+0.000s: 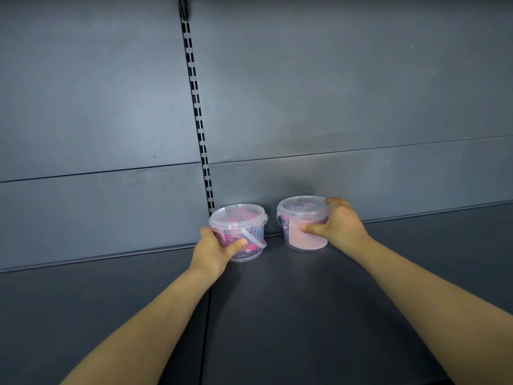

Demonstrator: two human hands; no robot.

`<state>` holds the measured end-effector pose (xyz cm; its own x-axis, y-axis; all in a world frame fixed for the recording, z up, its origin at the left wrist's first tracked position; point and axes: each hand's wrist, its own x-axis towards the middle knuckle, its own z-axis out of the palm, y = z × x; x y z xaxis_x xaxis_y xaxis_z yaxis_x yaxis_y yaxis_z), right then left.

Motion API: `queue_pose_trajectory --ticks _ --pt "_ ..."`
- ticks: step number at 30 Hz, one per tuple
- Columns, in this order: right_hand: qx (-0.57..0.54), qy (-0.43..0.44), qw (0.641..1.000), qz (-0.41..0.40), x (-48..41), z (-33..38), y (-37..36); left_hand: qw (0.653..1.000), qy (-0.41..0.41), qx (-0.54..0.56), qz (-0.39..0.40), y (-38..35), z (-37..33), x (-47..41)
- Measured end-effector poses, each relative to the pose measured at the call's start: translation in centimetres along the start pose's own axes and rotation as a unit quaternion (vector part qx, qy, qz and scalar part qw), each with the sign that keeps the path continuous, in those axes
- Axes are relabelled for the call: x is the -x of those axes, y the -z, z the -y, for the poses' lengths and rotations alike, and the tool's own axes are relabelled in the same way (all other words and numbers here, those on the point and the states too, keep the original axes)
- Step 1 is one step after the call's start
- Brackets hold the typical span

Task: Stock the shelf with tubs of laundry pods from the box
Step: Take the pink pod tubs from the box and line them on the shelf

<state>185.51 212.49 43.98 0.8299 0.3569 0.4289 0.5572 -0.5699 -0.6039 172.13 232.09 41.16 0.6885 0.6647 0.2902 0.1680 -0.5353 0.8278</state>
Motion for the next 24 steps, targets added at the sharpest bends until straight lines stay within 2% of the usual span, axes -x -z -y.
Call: queue_pose_trajectory --ticks 7,12,15,18,21,24 --pt "0.026 0.009 0.999 0.018 0.3 0.2 0.4 0.997 0.001 -0.062 0.048 0.7 -0.1 0.1" --pt "0.096 0.023 0.994 0.047 1.1 0.5 2.2 0.974 -0.042 -0.201 0.094 2.4 -1.3 1.0" --pt "0.162 0.049 0.982 0.084 2.0 1.2 4.4 0.935 -0.098 -0.328 0.096 3.8 -2.4 2.1" --pt "0.257 0.092 0.952 0.137 3.5 2.4 7.0 0.882 -0.138 -0.441 0.097 5.2 -4.6 4.2" --pt "0.335 0.137 0.918 0.165 5.8 3.6 10.2 0.837 -0.175 -0.509 0.096 6.7 -7.8 7.1" --pt "0.368 0.174 0.899 0.16 8.8 4.5 14.2 0.807 -0.194 -0.551 0.084 8.4 -11.6 10.8"
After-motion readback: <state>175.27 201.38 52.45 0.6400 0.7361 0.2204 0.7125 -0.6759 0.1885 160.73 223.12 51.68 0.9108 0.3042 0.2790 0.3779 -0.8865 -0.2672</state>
